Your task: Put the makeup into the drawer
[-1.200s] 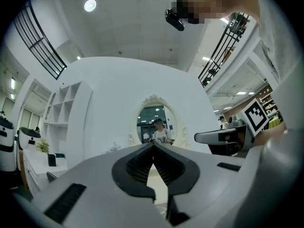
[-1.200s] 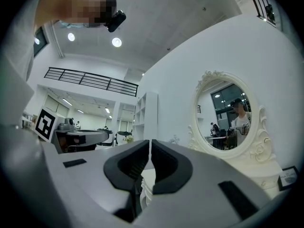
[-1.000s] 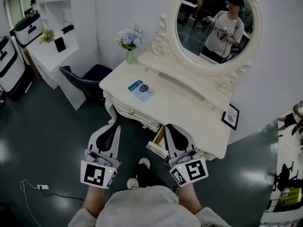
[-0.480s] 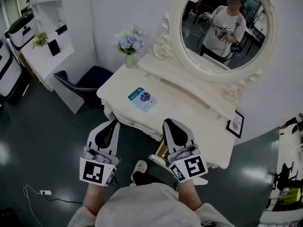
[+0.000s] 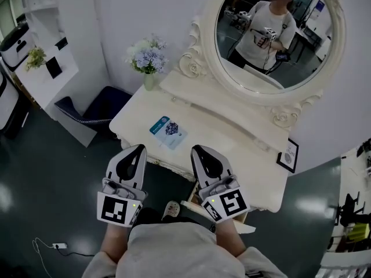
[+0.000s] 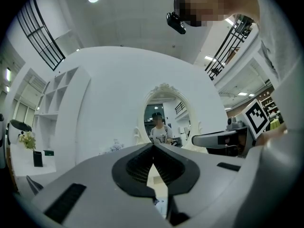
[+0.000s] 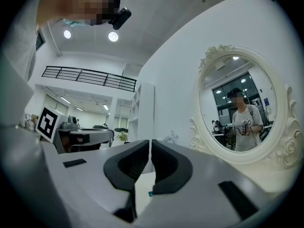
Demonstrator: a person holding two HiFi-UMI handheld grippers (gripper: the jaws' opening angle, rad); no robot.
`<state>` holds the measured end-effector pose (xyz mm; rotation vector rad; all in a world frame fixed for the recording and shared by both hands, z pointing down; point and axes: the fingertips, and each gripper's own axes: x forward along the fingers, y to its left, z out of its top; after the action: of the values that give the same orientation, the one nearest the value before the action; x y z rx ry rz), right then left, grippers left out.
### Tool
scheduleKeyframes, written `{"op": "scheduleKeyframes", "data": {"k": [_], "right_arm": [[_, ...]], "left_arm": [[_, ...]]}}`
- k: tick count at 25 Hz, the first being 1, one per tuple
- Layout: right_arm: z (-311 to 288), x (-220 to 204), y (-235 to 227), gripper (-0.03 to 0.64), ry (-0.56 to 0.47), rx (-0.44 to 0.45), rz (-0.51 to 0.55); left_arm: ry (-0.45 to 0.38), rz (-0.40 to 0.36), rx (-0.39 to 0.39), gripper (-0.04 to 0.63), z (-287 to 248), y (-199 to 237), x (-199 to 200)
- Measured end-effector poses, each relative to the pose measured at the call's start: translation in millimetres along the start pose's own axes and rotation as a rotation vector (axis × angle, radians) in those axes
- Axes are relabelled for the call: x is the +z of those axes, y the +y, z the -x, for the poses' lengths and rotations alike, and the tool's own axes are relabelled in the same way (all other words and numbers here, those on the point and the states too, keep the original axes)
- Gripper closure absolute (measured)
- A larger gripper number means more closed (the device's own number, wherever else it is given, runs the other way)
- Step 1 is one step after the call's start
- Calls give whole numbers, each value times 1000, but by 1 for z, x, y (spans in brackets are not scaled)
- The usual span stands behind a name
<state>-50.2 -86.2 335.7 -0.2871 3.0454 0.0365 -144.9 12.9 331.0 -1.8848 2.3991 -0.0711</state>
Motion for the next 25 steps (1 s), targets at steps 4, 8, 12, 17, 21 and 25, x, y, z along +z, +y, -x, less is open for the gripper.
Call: {"op": "scheduleKeyframes", "data": {"k": [4, 8, 12, 17, 21, 25], "right_arm": [[-7, -7, -8, 589, 17, -24, -7], [-15, -15, -16, 589, 31, -63, -17], [-25, -17, -23, 589, 45, -114, -19], [-44, -14, -29, 589, 42, -190, -29], [-57, -14, -34, 589, 38, -253, -30], [-71, -16, -38, 589, 44, -298, -28]], "left_arm": [[-43, 11, -25, 581, -18, 4, 3], [-78, 26, -57, 581, -37, 12, 7], [-63, 35, -128, 581, -54, 18, 1], [-83, 54, -204, 581, -77, 34, 5], [-77, 57, -275, 581, -93, 44, 2], [-59, 56, -324, 581, -106, 57, -2]]}}
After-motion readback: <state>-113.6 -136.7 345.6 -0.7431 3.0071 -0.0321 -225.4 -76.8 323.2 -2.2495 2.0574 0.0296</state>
